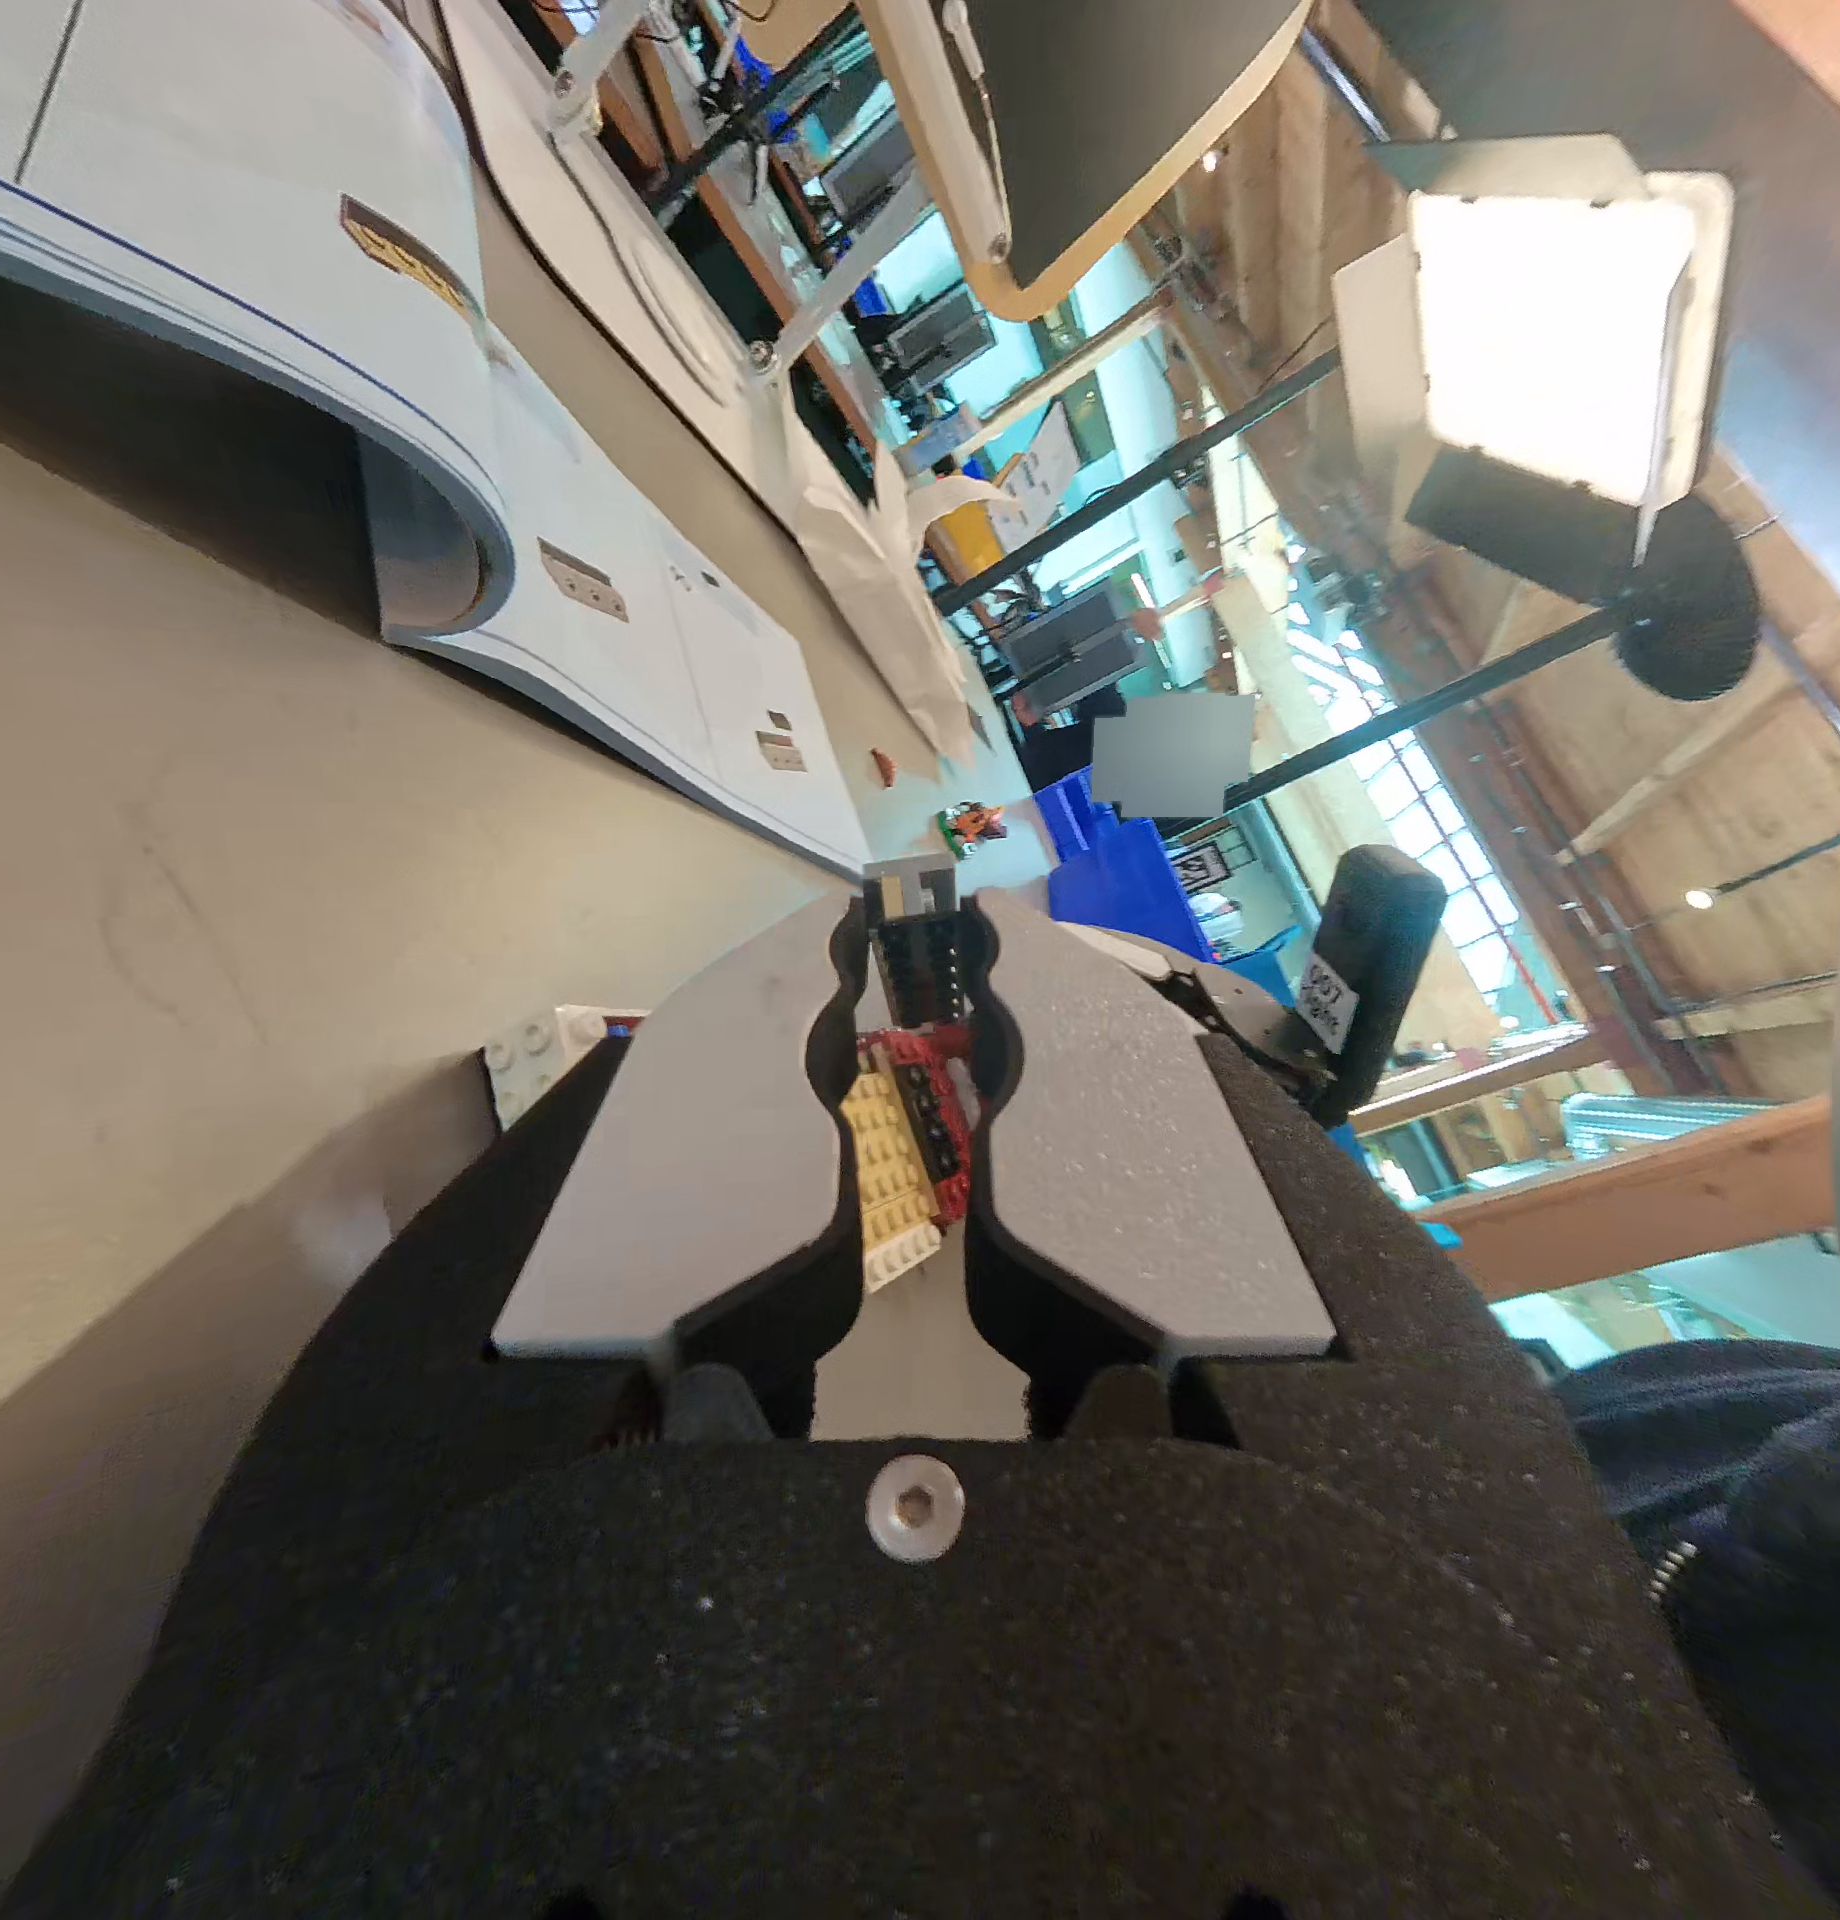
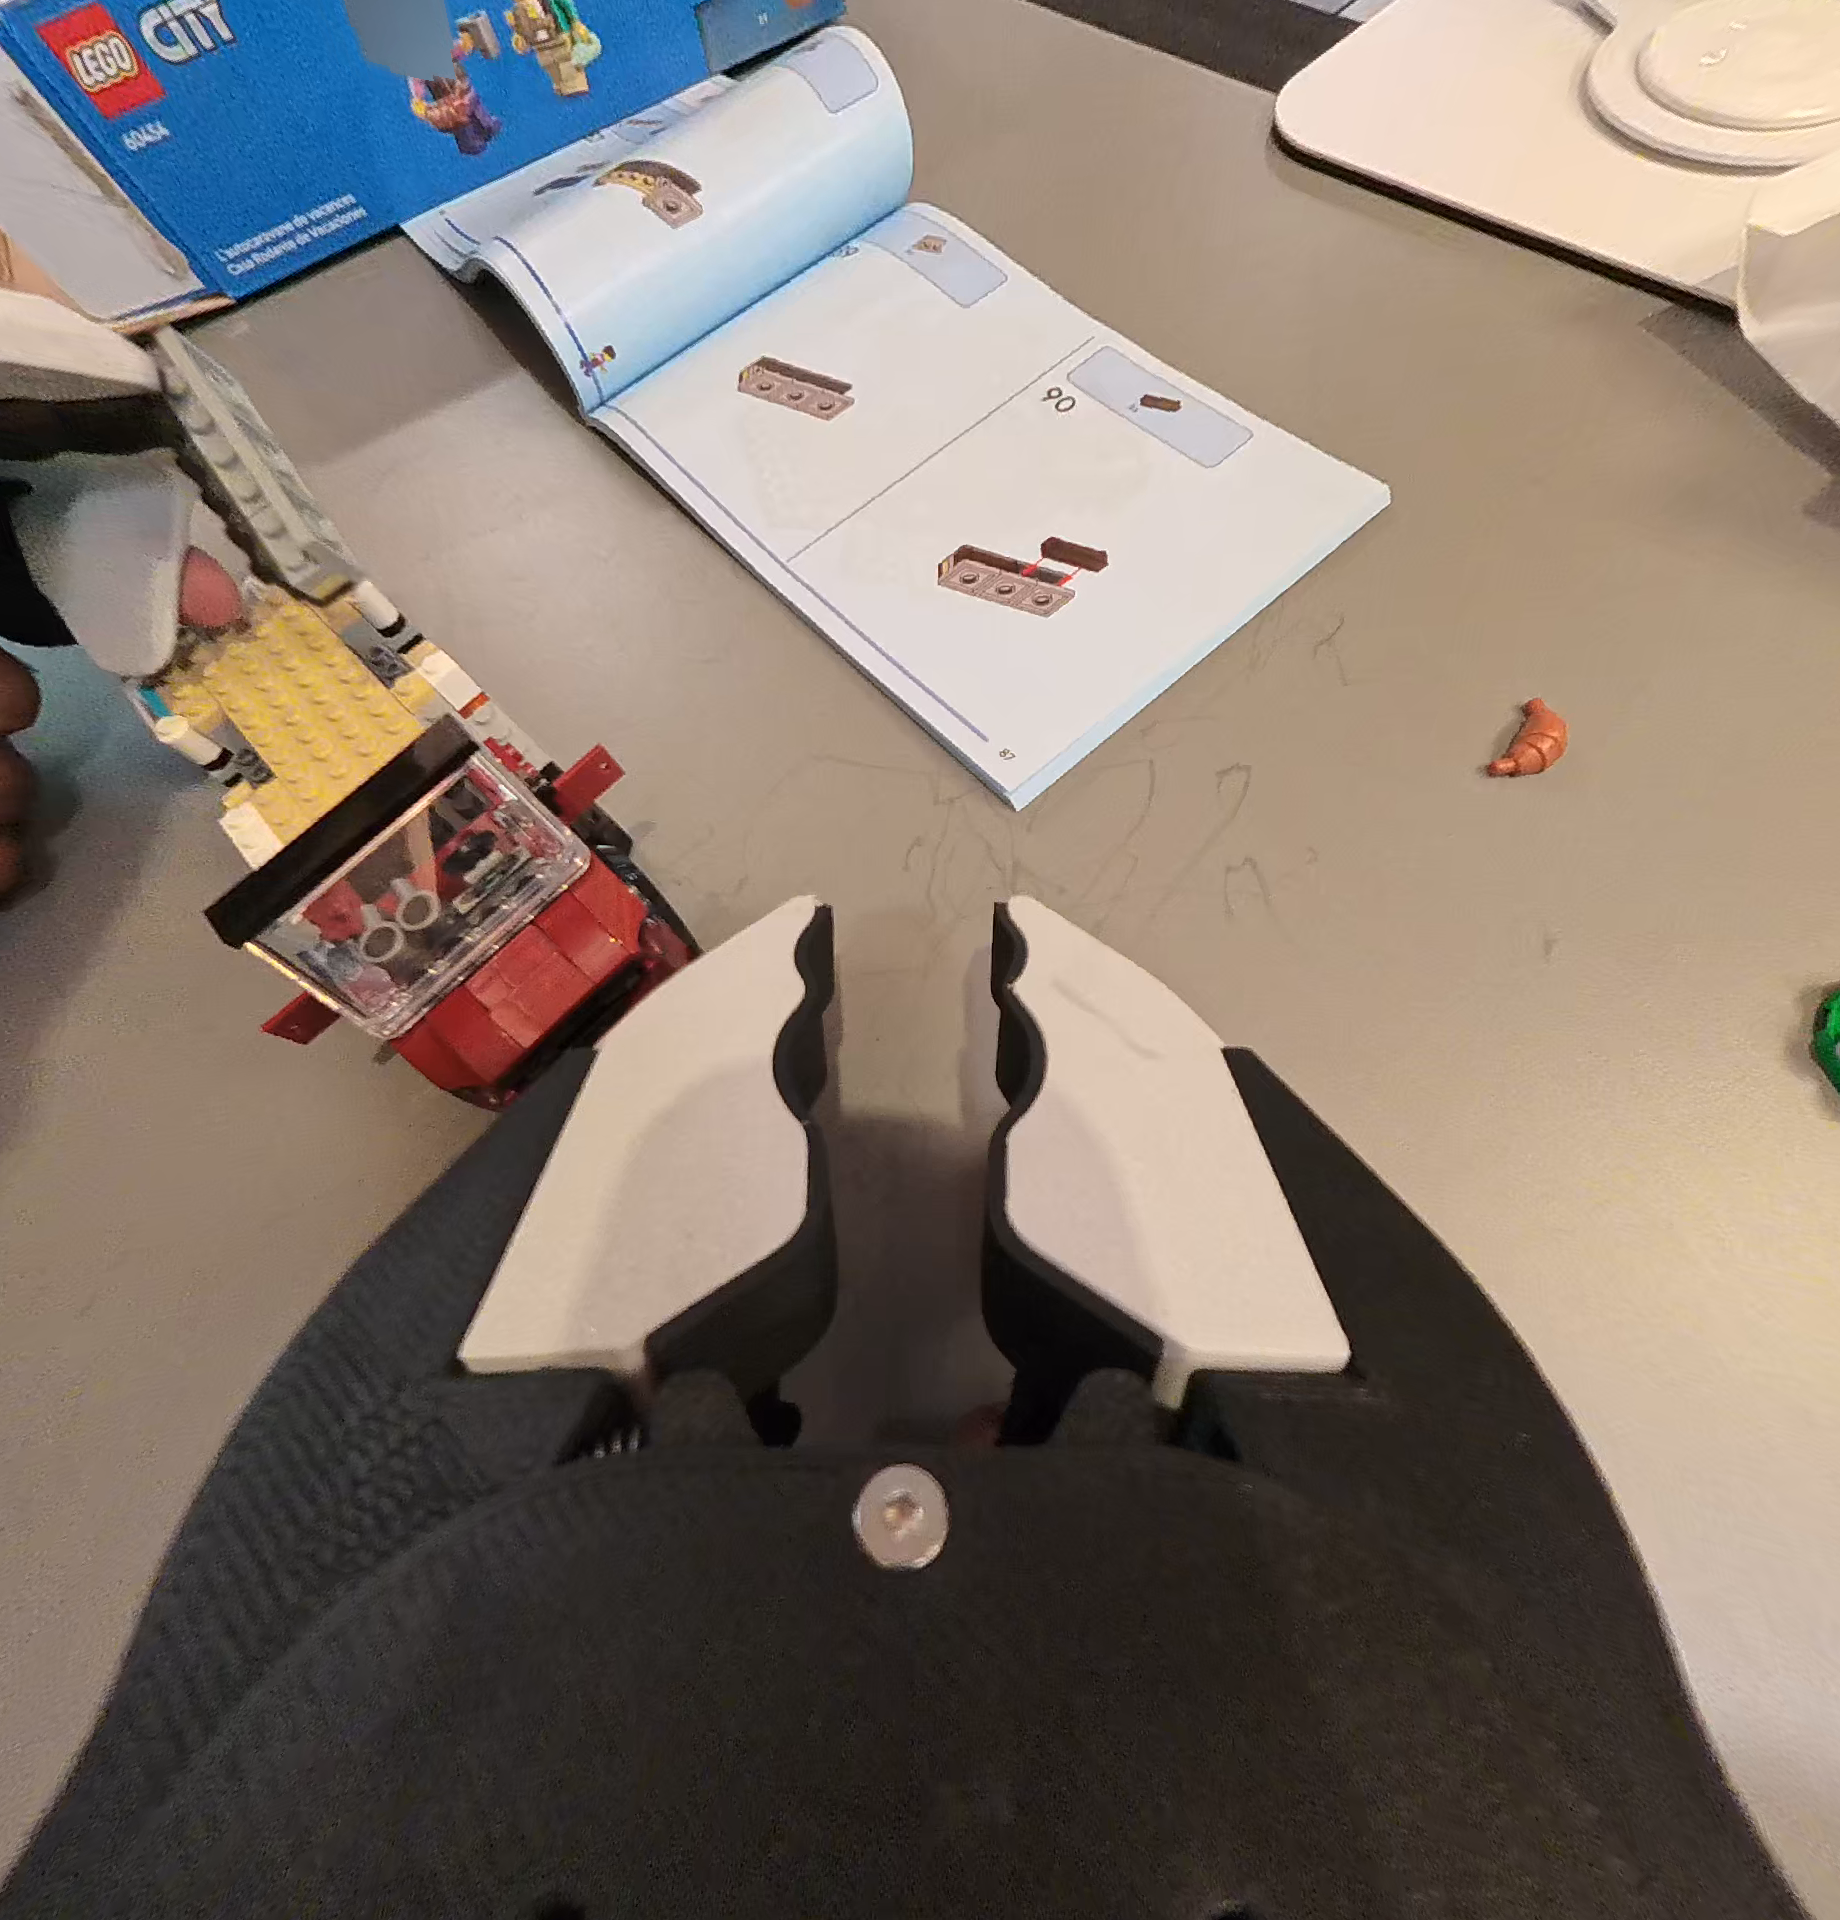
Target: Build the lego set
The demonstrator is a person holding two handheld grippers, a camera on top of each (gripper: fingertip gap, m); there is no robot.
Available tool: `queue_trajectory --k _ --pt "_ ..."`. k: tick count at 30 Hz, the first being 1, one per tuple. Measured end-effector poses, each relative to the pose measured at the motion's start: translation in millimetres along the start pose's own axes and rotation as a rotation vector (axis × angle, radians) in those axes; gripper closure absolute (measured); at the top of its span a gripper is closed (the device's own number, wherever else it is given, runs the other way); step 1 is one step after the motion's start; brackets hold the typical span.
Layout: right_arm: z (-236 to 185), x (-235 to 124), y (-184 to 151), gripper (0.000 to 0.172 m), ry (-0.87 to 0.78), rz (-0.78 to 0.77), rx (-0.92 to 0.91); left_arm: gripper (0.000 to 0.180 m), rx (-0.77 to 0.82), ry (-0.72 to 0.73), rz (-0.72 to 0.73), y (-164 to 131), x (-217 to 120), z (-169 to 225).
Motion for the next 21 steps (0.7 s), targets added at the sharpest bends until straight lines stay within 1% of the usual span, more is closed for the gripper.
queue_trajectory --k 4,8,21 --pt "0.2 -0.1 0.0 0.143 -0.004 0.001 0.002 0.164 0.063 0.068 -0.005 -2.9 1.7 3.0" --pt "0.7 -0.7 0.0 0.143 -0.004 0.006 0.006 0.164 0.095 0.082 -0.006 -4.5 2.1 5.1" --pt "0.4 0.0 0.0 0.143 -0.006 0.002 0.001 0.164 0.095 0.101 -0.011 -4.5 2.8 4.2"
Point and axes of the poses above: each gripper's, where its closed fingertips meet, x out along the fingers, y out of its top, z = x × y across the jaws, the point moved 9 cm from there along -x, back along the fingers, and after that the axes turned 10 degrees about y, right-handed, at the moved point
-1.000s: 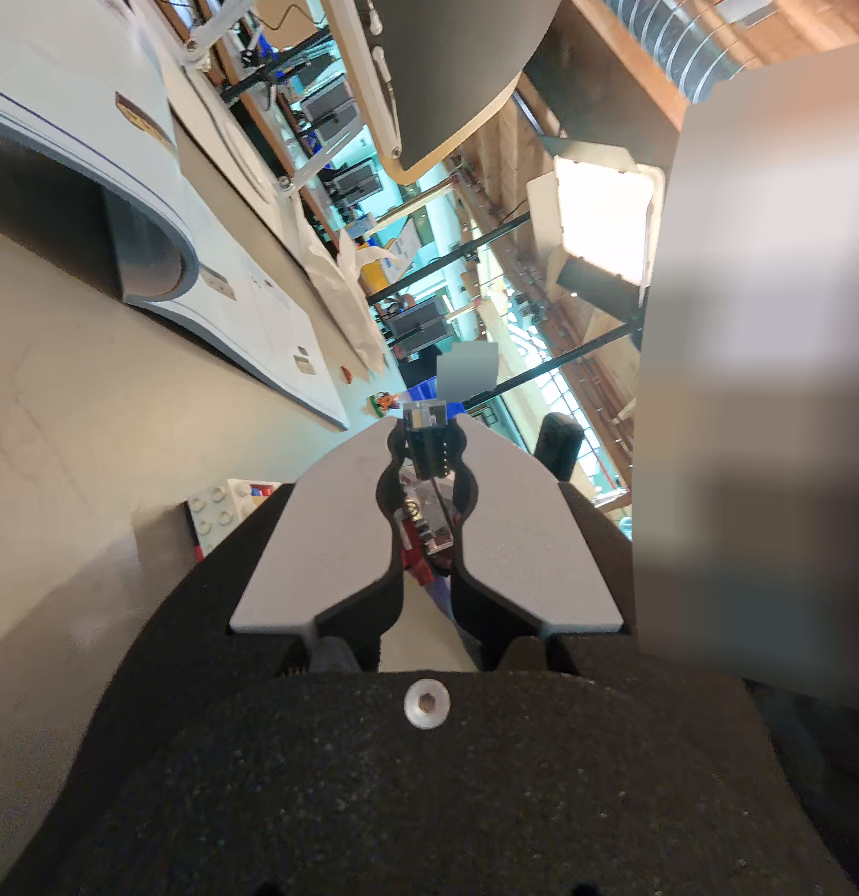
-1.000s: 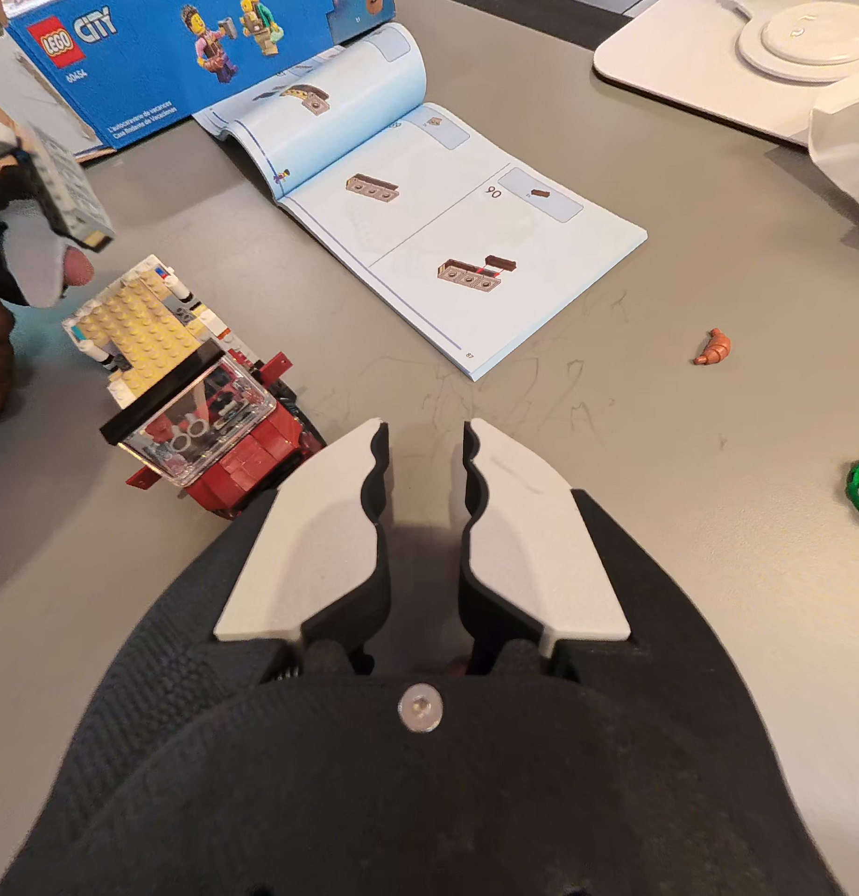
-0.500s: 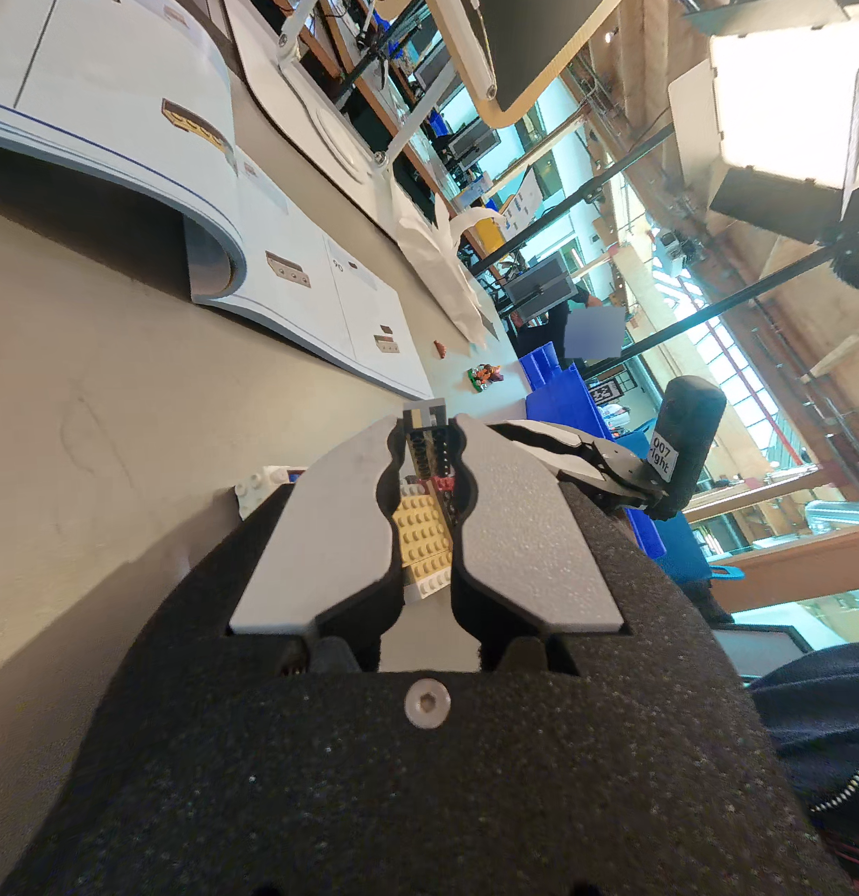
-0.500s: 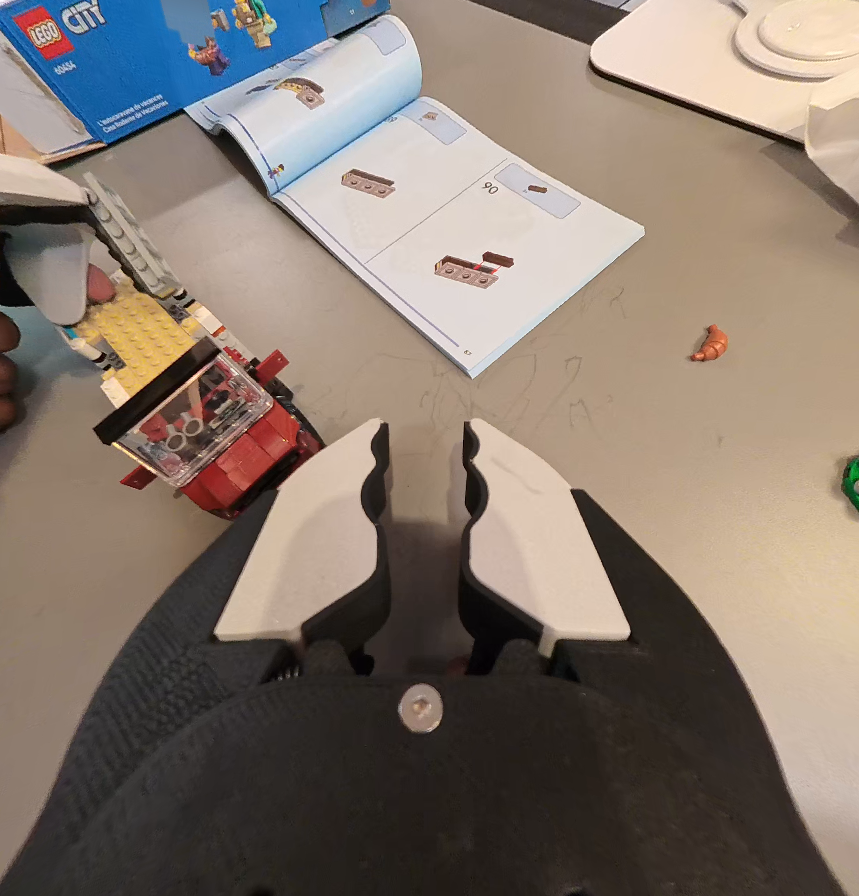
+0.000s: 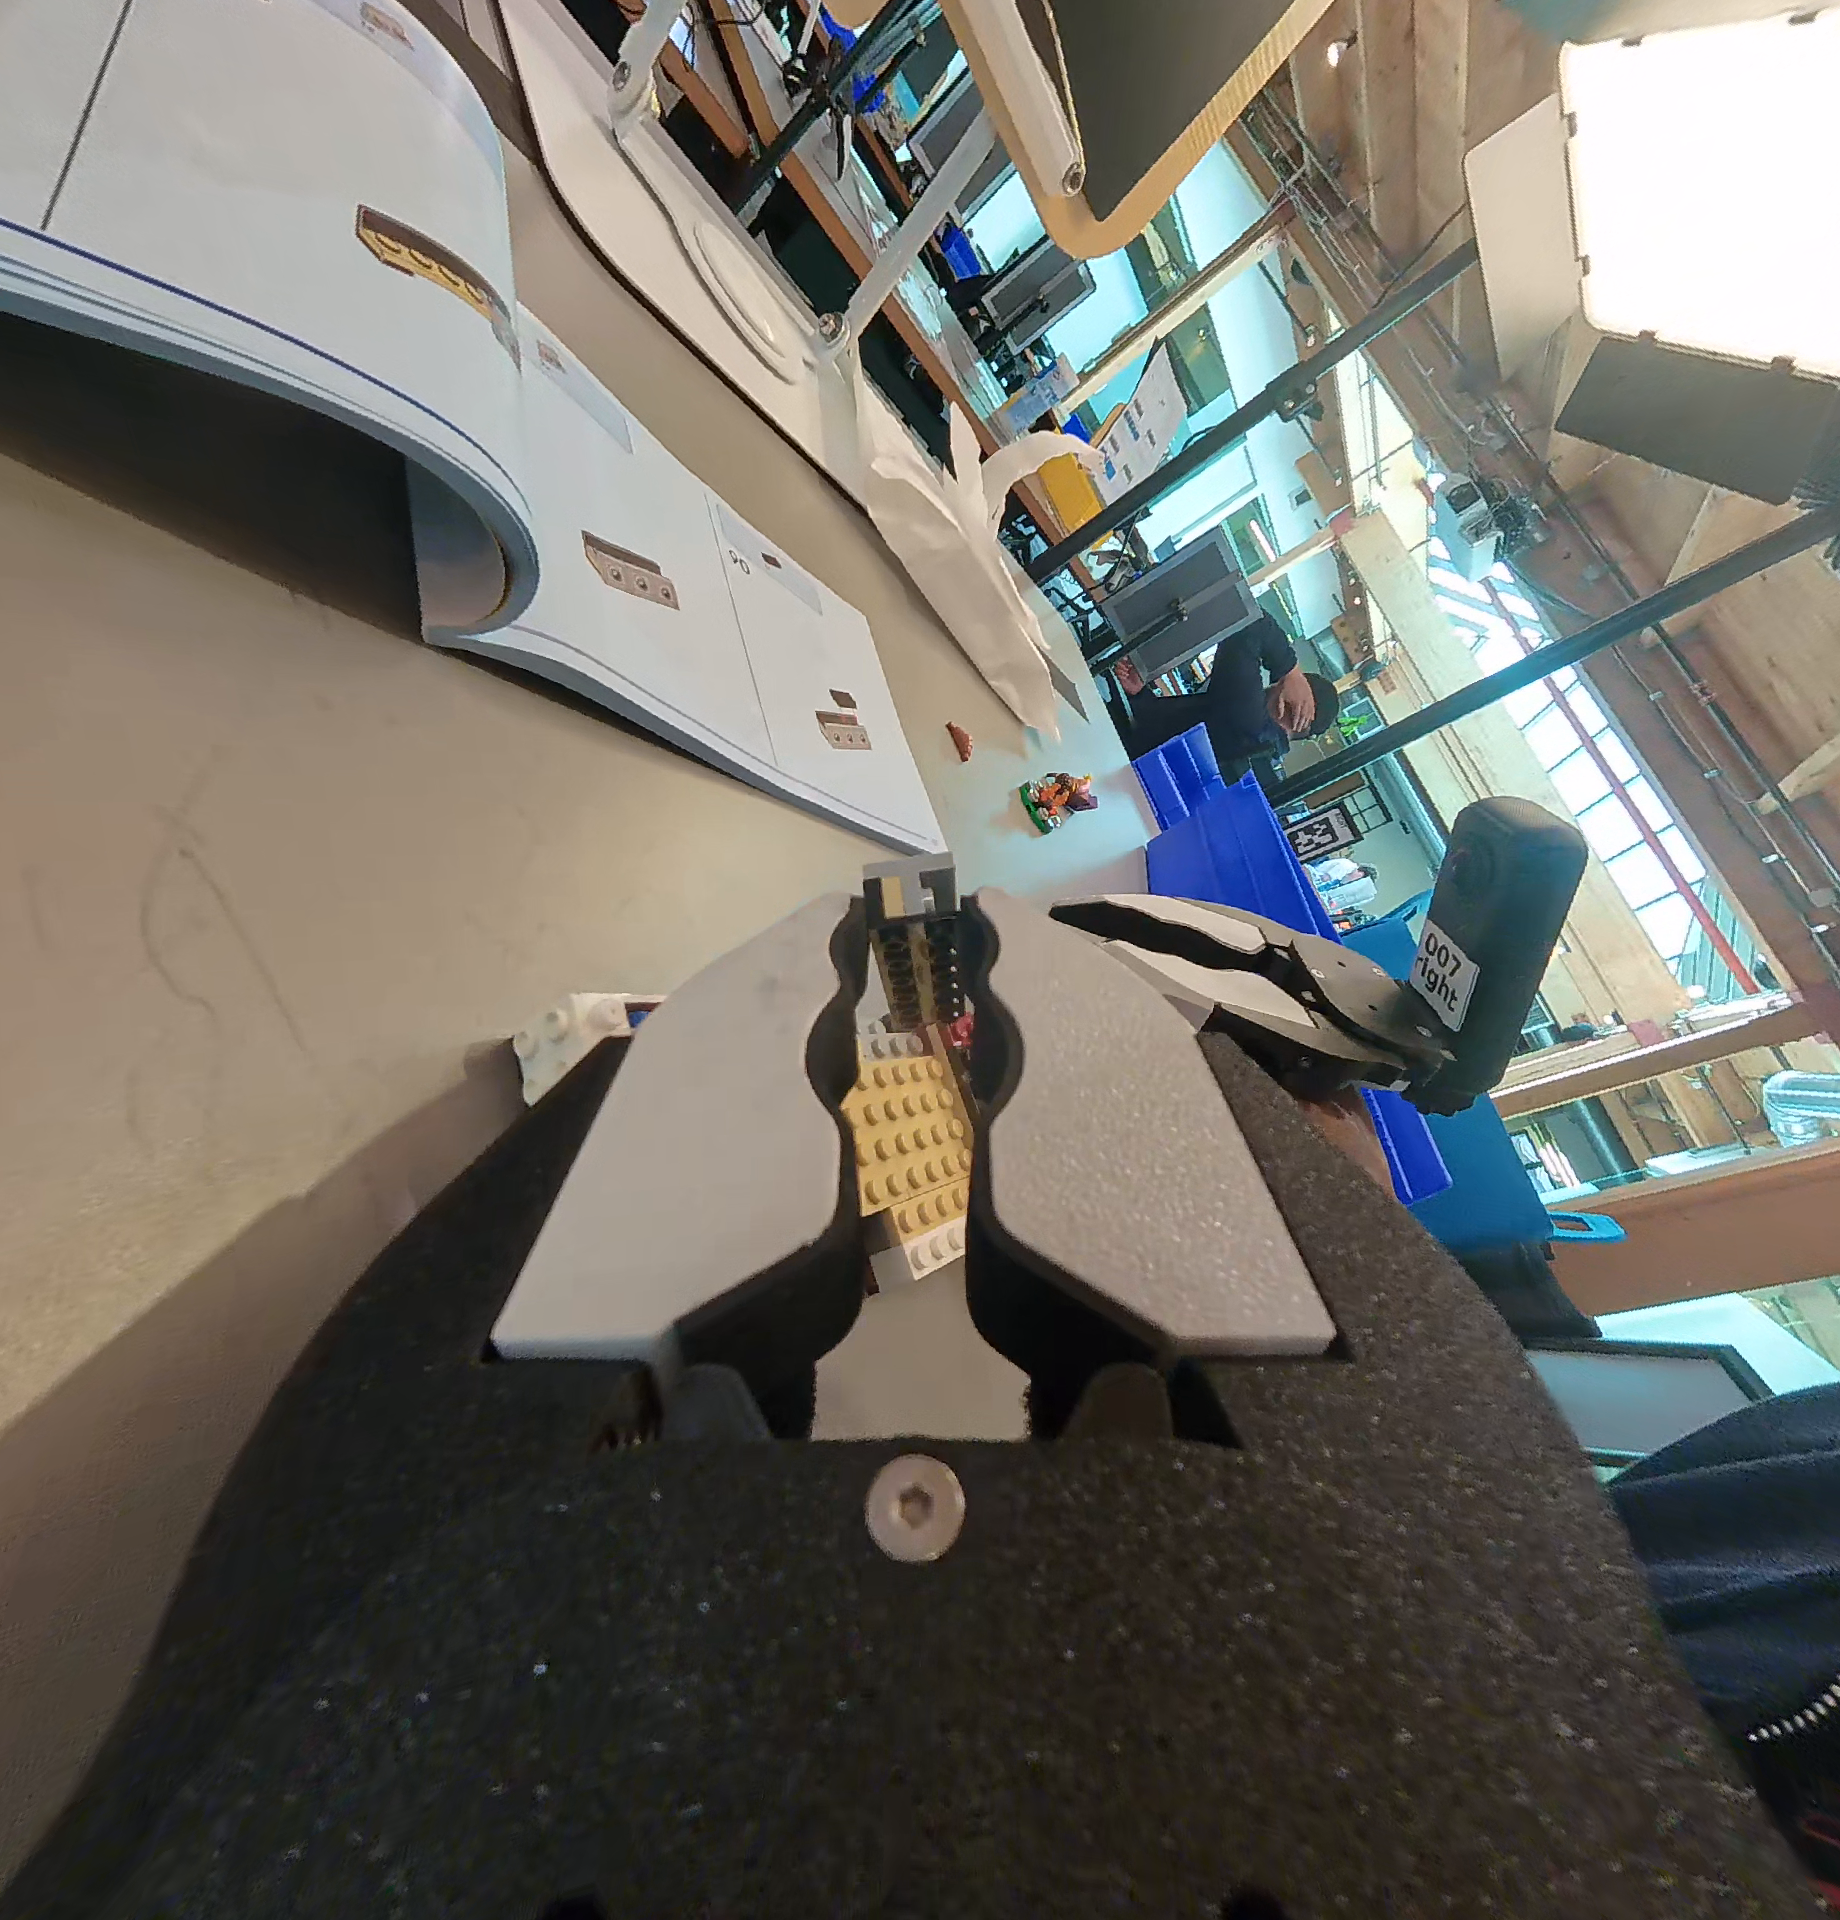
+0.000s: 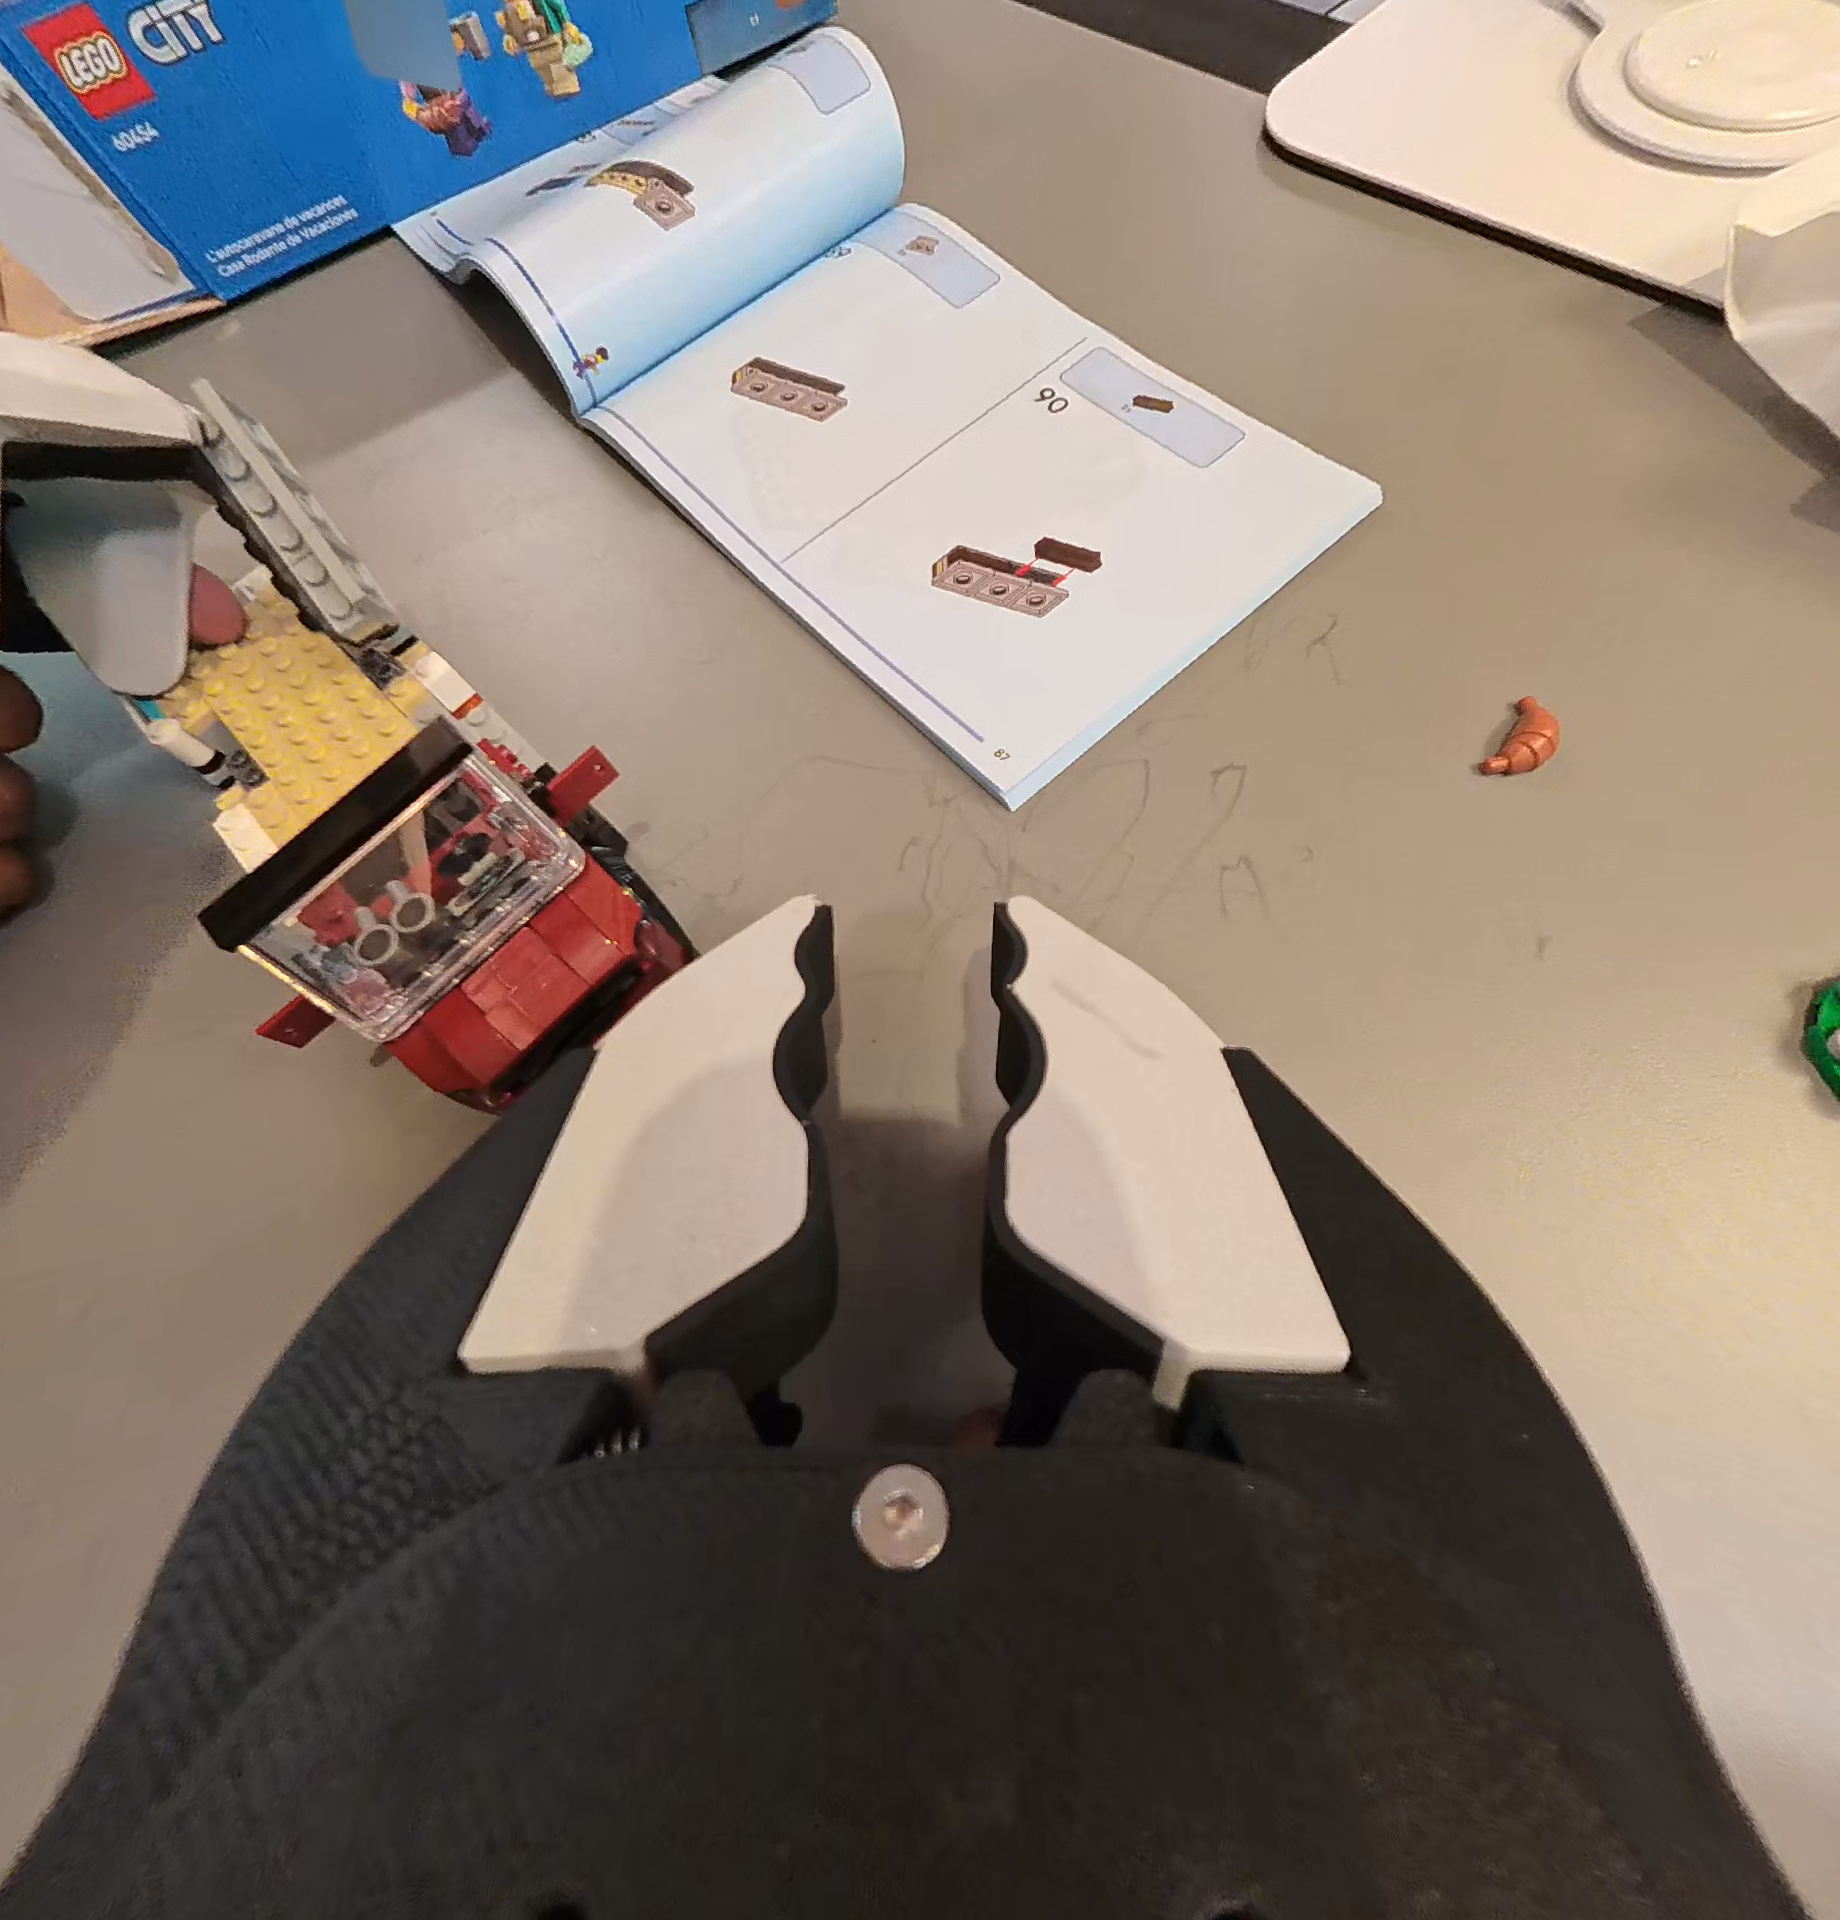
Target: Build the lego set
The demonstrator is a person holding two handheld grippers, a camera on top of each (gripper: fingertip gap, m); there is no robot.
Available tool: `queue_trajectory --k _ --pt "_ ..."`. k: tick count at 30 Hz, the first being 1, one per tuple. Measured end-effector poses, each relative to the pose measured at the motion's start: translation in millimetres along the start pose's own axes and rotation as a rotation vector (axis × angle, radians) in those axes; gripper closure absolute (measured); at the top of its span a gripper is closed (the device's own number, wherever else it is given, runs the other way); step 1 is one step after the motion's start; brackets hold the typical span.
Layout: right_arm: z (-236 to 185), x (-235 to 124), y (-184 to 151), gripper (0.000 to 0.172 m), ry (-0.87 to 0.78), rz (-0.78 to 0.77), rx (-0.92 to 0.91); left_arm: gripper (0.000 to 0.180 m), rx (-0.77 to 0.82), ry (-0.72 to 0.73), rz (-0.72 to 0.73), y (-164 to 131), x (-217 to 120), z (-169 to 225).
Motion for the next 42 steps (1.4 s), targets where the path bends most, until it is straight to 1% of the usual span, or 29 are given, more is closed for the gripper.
queue_trajectory --k 19,35,42 --pt "-1.7 -0.8 -1.7 0.143 0.011 -0.007 -0.006 0.164 -0.031 -0.042 0.012 2.0 -1.4 -1.4" --pt "-2.1 -0.5 -1.9 0.143 0.008 -0.011 -0.013 0.164 -0.032 -0.048 0.009 2.4 -0.7 -1.4" --pt "-7.0 -2.2 -4.3 0.143 0.023 -0.011 -0.018 0.164 -0.021 -0.082 0.025 4.0 -0.6 -0.3"
Point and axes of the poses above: each gripper's, where its closed fingertips meet, x out along the fingers, y out of its top, z = x × y across the jaws, the point moved 9 cm from there along -x, back along the fingers, and after that the axes turned 10 degrees about y, right-handed, at the moved point
